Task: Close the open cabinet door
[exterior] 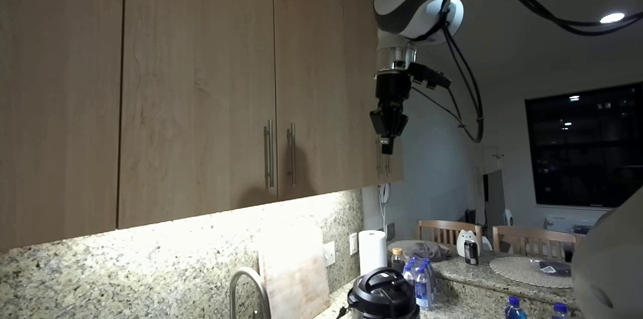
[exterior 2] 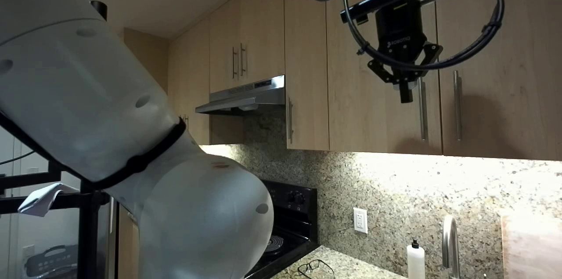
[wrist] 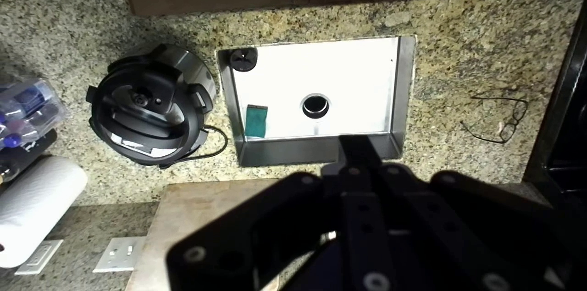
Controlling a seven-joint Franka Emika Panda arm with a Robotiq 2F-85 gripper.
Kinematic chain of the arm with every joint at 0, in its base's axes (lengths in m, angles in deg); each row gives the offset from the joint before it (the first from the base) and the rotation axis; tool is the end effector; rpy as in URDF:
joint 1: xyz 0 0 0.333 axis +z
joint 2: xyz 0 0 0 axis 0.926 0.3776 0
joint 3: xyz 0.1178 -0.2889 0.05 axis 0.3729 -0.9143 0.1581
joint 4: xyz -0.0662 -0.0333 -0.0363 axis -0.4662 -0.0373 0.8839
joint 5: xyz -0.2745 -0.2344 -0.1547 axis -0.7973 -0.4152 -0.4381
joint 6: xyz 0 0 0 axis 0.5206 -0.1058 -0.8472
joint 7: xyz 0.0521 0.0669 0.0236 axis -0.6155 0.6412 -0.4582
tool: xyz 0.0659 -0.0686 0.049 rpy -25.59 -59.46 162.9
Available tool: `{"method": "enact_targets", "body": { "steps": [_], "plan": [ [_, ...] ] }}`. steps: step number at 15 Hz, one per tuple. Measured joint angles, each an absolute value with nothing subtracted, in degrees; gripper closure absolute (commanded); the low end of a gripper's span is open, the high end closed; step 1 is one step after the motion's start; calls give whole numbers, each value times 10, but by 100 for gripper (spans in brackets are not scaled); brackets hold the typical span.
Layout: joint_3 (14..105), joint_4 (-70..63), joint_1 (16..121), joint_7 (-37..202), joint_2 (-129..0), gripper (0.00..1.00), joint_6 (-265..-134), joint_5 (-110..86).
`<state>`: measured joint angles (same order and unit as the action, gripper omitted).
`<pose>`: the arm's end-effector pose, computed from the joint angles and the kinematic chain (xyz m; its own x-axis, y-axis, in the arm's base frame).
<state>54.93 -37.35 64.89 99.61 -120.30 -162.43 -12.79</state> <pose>0.3394 -0.0930 0.6376 0.9828 0.0526 0.1769 0.0516 -0.9986 0.0103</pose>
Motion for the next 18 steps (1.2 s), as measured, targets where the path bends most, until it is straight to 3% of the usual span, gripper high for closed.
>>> {"method": "enact_targets", "body": {
  "steps": [7,8,11,18],
  "plan": [
    [563,-378,649,996,-1203,100,-1626,-166],
    [564,-378,649,996,-1203,74,-1626,-168],
    [567,-379,650,996,-1203,62,-1625,-173],
    [571,-388,653,999,-1205,16,-1624,-174]
  ]
}}
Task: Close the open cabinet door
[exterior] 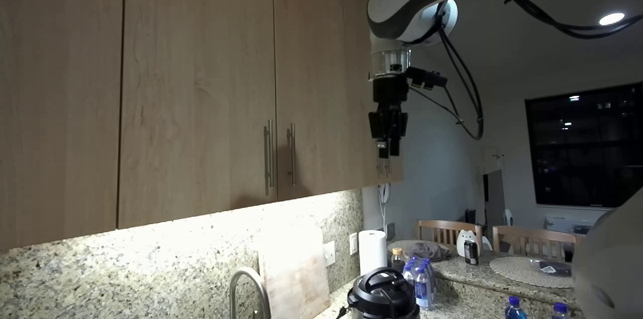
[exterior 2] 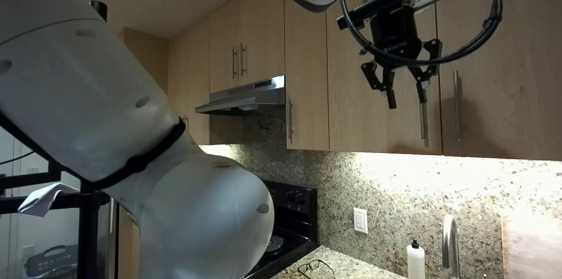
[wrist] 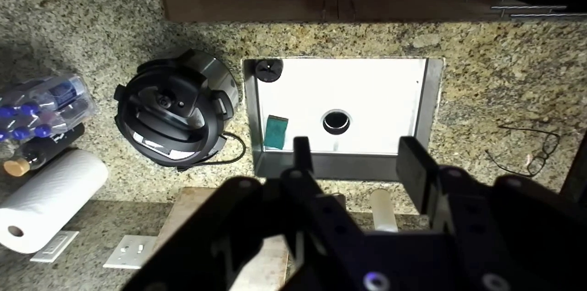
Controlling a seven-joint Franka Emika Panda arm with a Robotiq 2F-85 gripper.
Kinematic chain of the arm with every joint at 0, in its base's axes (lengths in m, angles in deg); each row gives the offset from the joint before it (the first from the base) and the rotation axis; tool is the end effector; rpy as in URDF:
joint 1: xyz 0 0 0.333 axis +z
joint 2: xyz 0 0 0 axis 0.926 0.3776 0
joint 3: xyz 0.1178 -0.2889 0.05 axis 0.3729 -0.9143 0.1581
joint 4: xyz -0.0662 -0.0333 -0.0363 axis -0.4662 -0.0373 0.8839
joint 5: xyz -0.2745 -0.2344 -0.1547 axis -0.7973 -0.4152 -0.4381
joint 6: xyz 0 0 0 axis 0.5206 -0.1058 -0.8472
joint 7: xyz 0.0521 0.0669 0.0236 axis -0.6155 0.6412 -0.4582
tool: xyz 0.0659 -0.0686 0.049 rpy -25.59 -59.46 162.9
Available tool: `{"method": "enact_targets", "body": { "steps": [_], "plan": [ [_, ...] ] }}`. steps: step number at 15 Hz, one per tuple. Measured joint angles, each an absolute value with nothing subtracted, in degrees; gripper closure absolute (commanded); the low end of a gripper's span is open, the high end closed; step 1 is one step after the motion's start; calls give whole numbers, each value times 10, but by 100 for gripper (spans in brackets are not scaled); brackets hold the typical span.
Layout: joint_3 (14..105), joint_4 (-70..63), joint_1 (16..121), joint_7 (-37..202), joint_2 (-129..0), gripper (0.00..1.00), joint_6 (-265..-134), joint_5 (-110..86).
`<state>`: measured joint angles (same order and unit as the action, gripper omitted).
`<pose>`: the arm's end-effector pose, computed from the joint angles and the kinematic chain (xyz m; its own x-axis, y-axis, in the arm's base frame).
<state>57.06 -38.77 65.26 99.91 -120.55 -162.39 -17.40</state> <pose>0.3405 -0.0805 0.6289 0.9850 0.1073 0.1351 0.0930 -0.9898 0.1078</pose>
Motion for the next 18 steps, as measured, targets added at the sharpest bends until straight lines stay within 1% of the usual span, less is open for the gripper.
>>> {"method": "enact_targets", "body": {
  "steps": [2,4,18],
  "plan": [
    [572,-392,654,999,-1208,4,-1623,-174],
    [573,-395,659,1000,-1210,0,-1618,-174],
    [573,-400,662,1004,-1214,0,-1612,-175]
  ]
}}
